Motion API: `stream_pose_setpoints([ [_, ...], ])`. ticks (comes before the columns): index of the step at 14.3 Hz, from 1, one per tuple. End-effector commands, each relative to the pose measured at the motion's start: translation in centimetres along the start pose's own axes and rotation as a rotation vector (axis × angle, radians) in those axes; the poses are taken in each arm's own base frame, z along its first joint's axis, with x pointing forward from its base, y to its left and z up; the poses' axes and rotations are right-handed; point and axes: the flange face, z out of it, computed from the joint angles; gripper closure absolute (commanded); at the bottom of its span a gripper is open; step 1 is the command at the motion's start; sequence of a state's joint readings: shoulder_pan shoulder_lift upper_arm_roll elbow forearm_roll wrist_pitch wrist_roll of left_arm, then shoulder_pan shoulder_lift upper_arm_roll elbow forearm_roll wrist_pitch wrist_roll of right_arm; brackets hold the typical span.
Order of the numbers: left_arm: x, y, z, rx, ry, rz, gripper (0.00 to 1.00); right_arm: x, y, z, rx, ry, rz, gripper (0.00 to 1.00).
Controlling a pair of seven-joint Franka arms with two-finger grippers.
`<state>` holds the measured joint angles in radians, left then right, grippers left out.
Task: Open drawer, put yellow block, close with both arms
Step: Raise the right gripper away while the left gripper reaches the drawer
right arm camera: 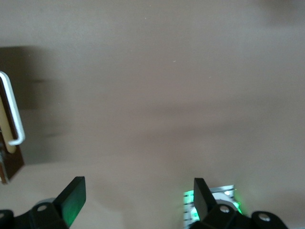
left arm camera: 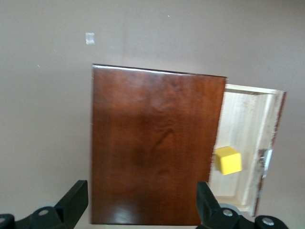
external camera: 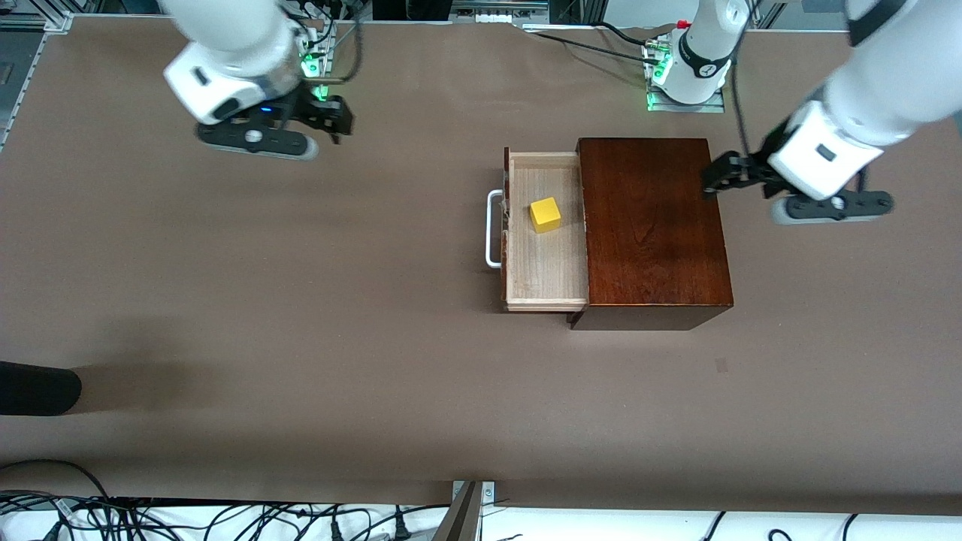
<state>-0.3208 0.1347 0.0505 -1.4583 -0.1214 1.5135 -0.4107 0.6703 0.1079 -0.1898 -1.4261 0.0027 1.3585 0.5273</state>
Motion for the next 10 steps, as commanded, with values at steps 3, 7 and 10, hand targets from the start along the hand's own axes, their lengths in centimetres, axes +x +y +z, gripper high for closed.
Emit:
stream_pose_setpoints([
  [3,-1.7,9.8,2.8,0.037,-0.036,-0.140,0.00,-0.5,8.4,-1.3,0.046,-0.002,-0.112,0.00],
  [7,-4.3,18.0,7.9,0.097,-0.051,-0.283,0.00,-0.4,11.3,-2.1,0.050,0.009,-0.140,0.00],
  [10,-5.7,23.6,11.5,0.115,-0.035,-0.392,0.00,-0.6,12.0,-2.5,0.034,0.022,-0.150,0.00],
])
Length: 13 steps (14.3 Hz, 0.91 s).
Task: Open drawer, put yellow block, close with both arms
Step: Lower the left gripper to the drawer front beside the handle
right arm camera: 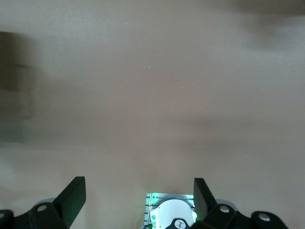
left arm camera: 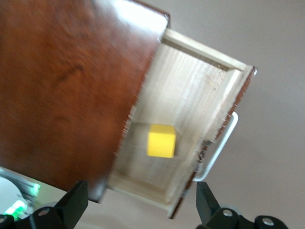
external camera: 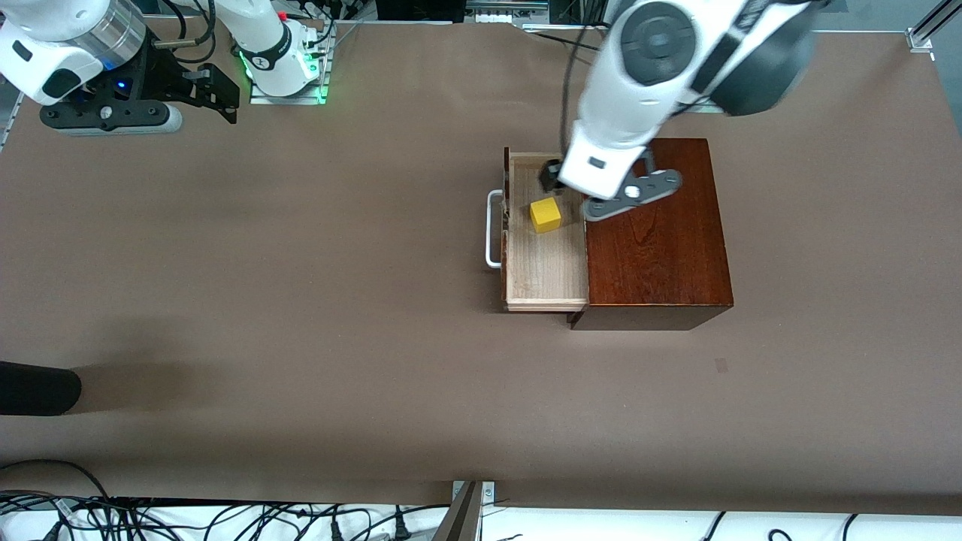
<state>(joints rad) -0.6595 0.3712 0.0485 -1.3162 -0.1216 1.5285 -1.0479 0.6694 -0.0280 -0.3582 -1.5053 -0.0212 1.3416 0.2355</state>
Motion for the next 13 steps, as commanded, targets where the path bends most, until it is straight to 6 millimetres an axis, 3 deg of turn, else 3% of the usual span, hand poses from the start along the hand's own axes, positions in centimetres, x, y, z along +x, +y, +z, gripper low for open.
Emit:
stream_pose_setpoints([
  [1,-1.5,4.8,1.9,-0.004,0.014,-0.136,0.00,-0.9,0.2,-0.2,-0.008,0.007,-0.031,0.00],
  [4,-3.4,8.9,6.1,-0.020,0.027,-0.241,0.00,-0.4,1.6,0.0,-0.006,0.009,-0.025,0.00],
  [7,-5.0,11.9,9.6,-0.055,0.034,-0.316,0.00,-0.6,0.8,0.1,-0.016,0.008,-0.059,0.00],
  [8,-5.6,12.8,10.5,-0.075,0.031,-0.332,0.00,-0.5,1.5,0.4,-0.017,0.001,-0.053,0.00],
  [9,-6.0,13.6,11.3,-0.094,0.027,-0.357,0.08,-0.3,1.8,1.0,-0.016,-0.009,-0.057,0.00],
  [12,-7.6,15.2,13.9,-0.108,0.021,-0.376,0.62,0.4,4.1,1.6,-0.013,-0.007,-0.097,0.00],
  [13,-7.8,15.4,14.7,-0.096,0.023,-0.374,0.85,0.7,5.4,1.8,-0.007,0.001,-0.119,0.00],
])
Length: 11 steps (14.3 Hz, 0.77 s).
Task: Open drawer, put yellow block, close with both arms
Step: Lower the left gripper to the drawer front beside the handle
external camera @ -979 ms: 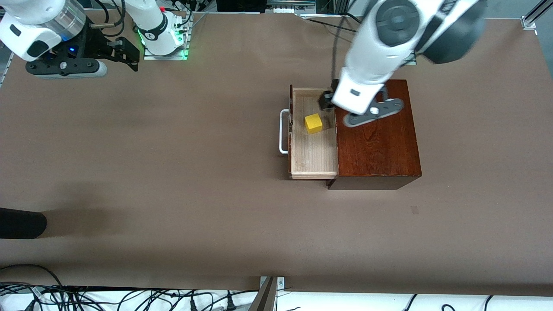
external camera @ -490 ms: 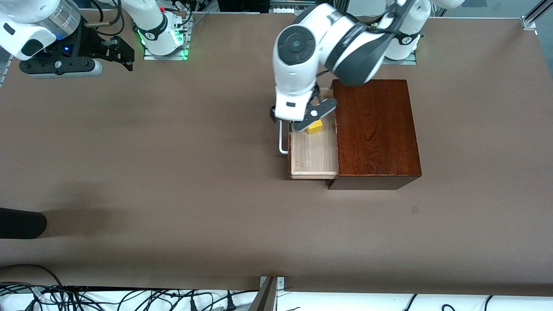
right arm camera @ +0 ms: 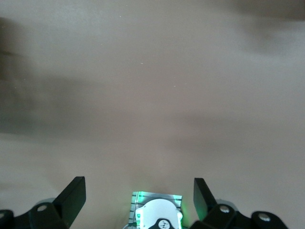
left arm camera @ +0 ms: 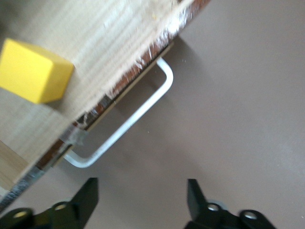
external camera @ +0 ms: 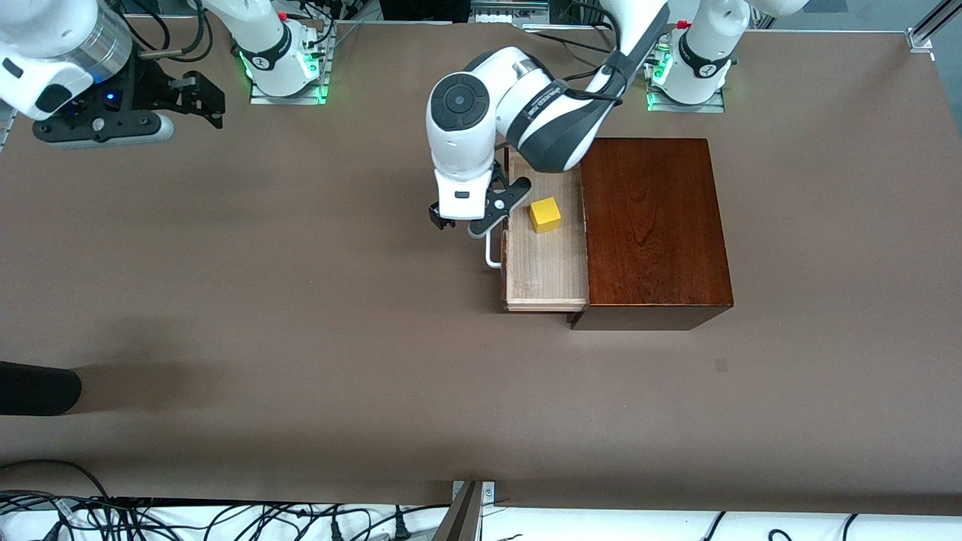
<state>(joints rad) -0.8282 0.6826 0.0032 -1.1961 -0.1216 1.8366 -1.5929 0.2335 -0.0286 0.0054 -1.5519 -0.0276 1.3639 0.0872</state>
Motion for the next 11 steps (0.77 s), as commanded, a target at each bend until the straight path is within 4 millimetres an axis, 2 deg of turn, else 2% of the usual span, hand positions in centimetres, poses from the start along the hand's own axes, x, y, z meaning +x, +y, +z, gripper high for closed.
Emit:
stream_pose_setpoints([
  [1,-1.3,0.7,1.5,0.007,-0.003,-0.011,1.00,-0.3,3.1,0.0,0.005,0.030,-0.064,0.00],
  [4,-1.0,0.7,3.5,0.037,0.013,-0.016,1.00,-0.9,5.3,-0.3,0.019,0.040,-0.109,0.00],
  [6,-0.2,0.8,5.3,0.061,0.025,-0.121,1.00,-0.5,7.2,-0.1,0.025,0.062,-0.129,0.00],
  [9,1.4,0.8,5.7,0.070,0.047,-0.176,1.00,-0.4,8.5,0.0,0.068,0.080,-0.125,0.00],
  [11,2.6,0.6,6.1,0.082,0.078,-0.183,1.00,0.0,8.7,0.2,0.065,0.087,-0.122,0.00],
])
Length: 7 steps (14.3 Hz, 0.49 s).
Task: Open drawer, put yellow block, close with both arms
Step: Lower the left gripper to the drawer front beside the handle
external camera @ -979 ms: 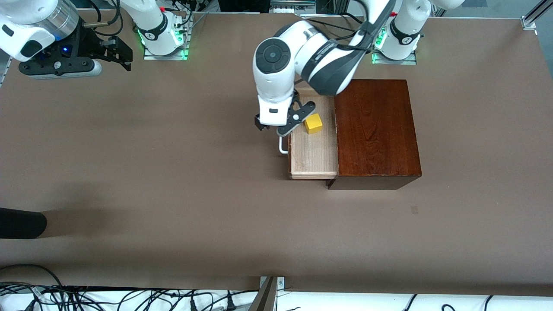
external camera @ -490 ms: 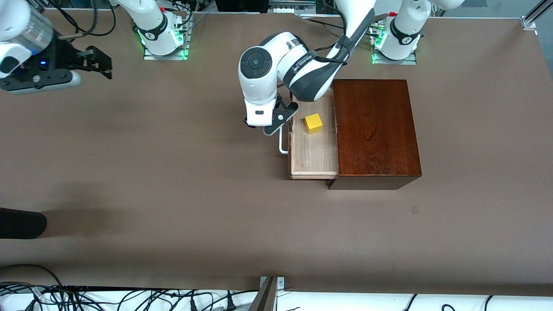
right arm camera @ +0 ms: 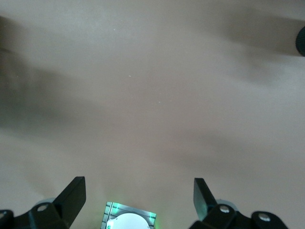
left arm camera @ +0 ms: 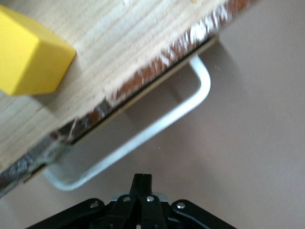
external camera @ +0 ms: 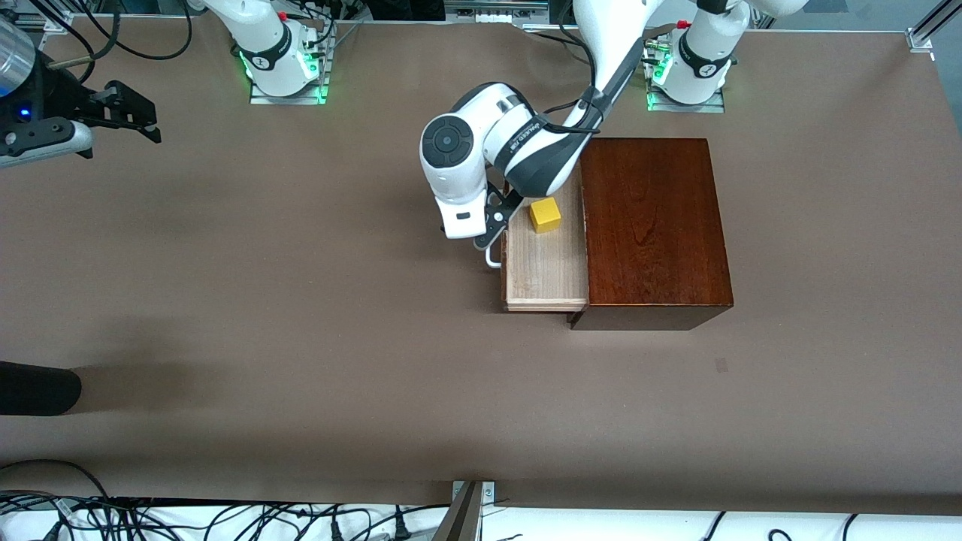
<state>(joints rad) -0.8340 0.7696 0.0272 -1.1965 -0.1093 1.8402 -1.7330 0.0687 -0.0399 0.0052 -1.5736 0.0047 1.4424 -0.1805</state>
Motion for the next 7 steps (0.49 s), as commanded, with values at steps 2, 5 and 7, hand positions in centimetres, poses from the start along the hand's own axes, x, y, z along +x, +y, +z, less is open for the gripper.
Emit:
stream_pose_setpoints([
  [2,1.7,0.0,0.7,0.017,0.082,-0.024,1.00,-0.3,0.8,0.4,-0.001,0.012,0.000,0.00],
  [5,2.5,0.0,0.5,0.026,0.099,-0.029,1.00,1.0,0.3,0.7,-0.011,-0.001,0.032,0.00],
  [7,2.9,-0.1,0.4,0.028,0.133,-0.021,1.00,1.0,-0.2,-0.4,-0.004,0.028,0.021,0.00],
])
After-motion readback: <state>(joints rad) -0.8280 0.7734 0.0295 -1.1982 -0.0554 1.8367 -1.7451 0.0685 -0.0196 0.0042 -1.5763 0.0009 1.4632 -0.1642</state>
